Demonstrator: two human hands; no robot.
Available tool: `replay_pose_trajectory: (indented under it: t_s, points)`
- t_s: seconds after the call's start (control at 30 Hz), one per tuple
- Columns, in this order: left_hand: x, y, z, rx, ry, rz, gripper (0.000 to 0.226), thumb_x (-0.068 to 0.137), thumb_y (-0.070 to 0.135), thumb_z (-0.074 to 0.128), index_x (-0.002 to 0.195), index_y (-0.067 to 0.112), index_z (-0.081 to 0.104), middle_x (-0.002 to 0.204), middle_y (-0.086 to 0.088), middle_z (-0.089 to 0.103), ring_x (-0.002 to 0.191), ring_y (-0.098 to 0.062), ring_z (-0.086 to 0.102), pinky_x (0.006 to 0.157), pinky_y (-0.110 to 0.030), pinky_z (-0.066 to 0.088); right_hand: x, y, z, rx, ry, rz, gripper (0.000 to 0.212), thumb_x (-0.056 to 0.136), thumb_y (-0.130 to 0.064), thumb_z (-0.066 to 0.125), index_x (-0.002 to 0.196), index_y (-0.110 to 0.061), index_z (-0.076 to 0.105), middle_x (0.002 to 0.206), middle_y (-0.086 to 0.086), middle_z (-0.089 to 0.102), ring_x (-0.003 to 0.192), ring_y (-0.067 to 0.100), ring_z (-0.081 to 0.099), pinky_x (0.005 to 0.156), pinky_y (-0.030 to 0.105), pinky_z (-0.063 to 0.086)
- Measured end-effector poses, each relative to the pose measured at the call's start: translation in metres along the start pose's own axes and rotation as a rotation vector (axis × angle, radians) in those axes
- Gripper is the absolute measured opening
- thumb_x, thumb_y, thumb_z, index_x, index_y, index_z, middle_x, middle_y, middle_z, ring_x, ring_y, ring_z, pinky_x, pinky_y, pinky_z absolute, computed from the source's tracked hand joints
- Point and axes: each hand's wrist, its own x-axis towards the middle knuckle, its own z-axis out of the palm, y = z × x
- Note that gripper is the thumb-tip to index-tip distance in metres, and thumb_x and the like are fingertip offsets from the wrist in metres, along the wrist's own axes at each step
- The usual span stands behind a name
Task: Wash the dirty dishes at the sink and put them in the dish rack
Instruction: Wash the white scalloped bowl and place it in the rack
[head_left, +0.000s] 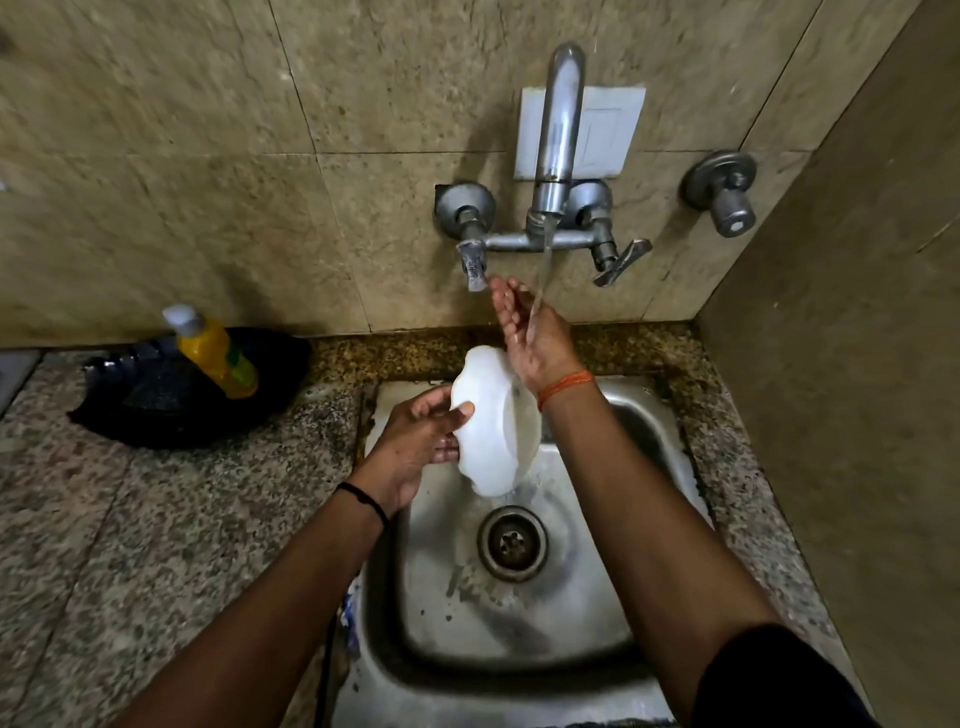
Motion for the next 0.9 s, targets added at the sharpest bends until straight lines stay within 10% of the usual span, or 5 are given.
replay_pose_trajectory:
  t_s: [0.17, 0.3, 0.4, 0.6, 0.9]
  points:
    - [-0.002, 0.001, 0.002, 0.017, -0.007, 0.007, 0.032, 0.091, 0.013, 0.062, 0.123, 0.011, 0.063, 0.083, 0.003, 0.069, 0.048, -0.001, 0.056, 0.050, -0.016, 0.046, -0.008, 0.006, 0.004, -0.321, -0.104, -0.127, 0.024, 0.102, -0.018, 0.043, 0.088, -0.010, 0.061, 0.068, 0.000, 0.073, 0.031, 0.001, 0.047, 0.029, 0.014, 0.032]
    - [-0.004, 0.000, -0.002, 0.169, -0.042, 0.101, 0.036, 0.090, 0.016, 0.064, 0.126, 0.019, 0.062, 0.109, -0.002, 0.073, 0.088, -0.012, 0.067, 0.063, -0.021, 0.051, -0.006, 0.000, -0.012, -1.189, 0.070, -0.711, 0.029, 0.095, -0.039, 0.054, 0.093, -0.012, 0.066, 0.084, 0.004, 0.071, 0.074, 0.015, 0.066, 0.069, 0.031, 0.054]
    - [-0.002, -0.004, -0.005, 0.425, -0.069, 0.306, 0.041, 0.084, 0.035, 0.067, 0.125, 0.028, 0.063, 0.114, 0.002, 0.072, 0.103, -0.012, 0.068, 0.081, -0.032, 0.054, -0.011, -0.008, -0.035, -1.508, -0.002, -0.445, 0.049, 0.086, -0.061, 0.055, 0.106, -0.018, 0.065, 0.101, -0.001, 0.067, 0.092, 0.018, 0.062, 0.081, 0.031, 0.047]
    - [-0.009, -0.013, 0.006, 1.298, 0.028, 0.794, 0.035, 0.090, 0.037, 0.057, 0.124, 0.032, 0.063, 0.116, 0.004, 0.071, 0.100, -0.019, 0.068, 0.088, -0.036, 0.054, -0.030, -0.026, -0.080, -0.959, 0.050, 0.377, 0.030, 0.091, -0.027, 0.053, 0.118, -0.012, 0.054, 0.094, 0.014, 0.067, 0.080, 0.028, 0.066, 0.063, 0.040, 0.059]
    - [-0.007, -0.035, 0.021, 1.626, -0.197, 0.568, 0.070, 0.094, 0.064, 0.018, 0.150, 0.024, 0.030, 0.158, -0.005, 0.025, 0.145, -0.023, 0.027, 0.118, -0.038, 0.020, -0.042, 0.004, -0.120, -0.543, 0.119, 0.060, 0.045, 0.082, -0.004, 0.056, 0.126, -0.009, 0.056, 0.116, 0.020, 0.065, 0.104, 0.039, 0.062, 0.085, 0.052, 0.054]
